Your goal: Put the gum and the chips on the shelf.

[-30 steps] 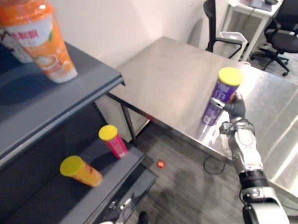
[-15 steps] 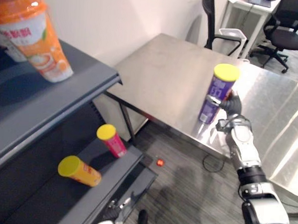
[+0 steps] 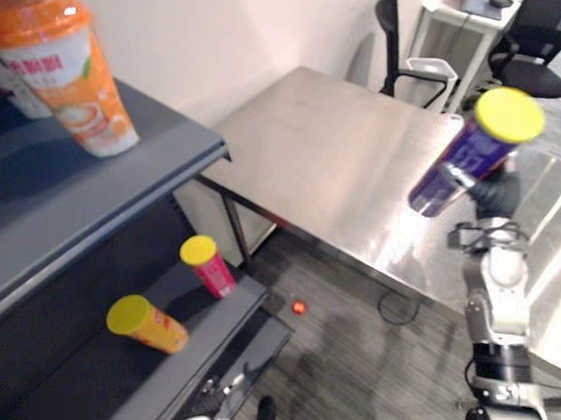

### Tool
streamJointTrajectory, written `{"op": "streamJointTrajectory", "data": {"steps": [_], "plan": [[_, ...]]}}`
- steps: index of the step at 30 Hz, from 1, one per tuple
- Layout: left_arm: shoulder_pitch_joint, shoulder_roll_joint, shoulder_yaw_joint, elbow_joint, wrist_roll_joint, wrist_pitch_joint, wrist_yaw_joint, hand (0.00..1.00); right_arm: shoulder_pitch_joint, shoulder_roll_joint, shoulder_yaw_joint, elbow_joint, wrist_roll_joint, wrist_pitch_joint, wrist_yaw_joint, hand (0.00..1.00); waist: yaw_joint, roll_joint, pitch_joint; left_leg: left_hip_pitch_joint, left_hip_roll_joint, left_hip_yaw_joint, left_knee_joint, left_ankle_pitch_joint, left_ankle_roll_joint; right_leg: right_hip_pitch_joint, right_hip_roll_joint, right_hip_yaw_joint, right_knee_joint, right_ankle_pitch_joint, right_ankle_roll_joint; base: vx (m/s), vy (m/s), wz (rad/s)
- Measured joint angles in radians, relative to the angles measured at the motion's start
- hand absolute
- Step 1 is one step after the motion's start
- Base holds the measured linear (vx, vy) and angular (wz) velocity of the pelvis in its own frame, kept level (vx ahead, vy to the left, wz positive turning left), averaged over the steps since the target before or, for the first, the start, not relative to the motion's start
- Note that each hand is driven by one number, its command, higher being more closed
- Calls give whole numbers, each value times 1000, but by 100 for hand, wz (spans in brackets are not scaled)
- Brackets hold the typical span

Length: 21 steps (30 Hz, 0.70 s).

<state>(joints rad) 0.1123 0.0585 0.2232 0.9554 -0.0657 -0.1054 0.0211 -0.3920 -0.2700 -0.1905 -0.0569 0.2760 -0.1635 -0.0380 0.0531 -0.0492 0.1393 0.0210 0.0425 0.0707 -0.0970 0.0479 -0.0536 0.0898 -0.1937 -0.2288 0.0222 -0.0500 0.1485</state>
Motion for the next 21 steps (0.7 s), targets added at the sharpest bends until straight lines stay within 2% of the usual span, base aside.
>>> {"op": "streamJointTrajectory", "data": {"steps": [1,4,10,17,21], "plan": [[4,3,1,1,2,1,0,0,18,-9,-17,-56,1,-21,1,100,-10,-4,-4,1,1,6,0,0,0,-2,0,10,-2,0,0,-36,-1,-13],[13,3,10,5,3,2,0,0,54,-9,-33,-110,8,-44,2,100,-19,-6,-32,0,6,33,0,0,-1,-18,5,35,-6,0,0,-54,-11,-28],[17,4,12,26,3,4,-5,0,149,-9,-60,-175,12,-54,8,100,-27,-3,-58,0,21,59,-7,8,-12,-33,20,66,-16,-1,0,-67,-23,-16],[36,3,18,30,1,6,-8,0,246,-6,-67,-211,21,-56,54,100,-31,-3,-88,17,39,59,-4,18,-24,-31,39,70,9,-9,-13,-24,-11,-1],[38,9,19,32,-15,8,-31,0,274,28,-33,-211,57,-56,70,100,-28,-5,-84,27,39,34,27,17,-27,-31,32,57,98,-53,-22,-22,-13,14]]}}
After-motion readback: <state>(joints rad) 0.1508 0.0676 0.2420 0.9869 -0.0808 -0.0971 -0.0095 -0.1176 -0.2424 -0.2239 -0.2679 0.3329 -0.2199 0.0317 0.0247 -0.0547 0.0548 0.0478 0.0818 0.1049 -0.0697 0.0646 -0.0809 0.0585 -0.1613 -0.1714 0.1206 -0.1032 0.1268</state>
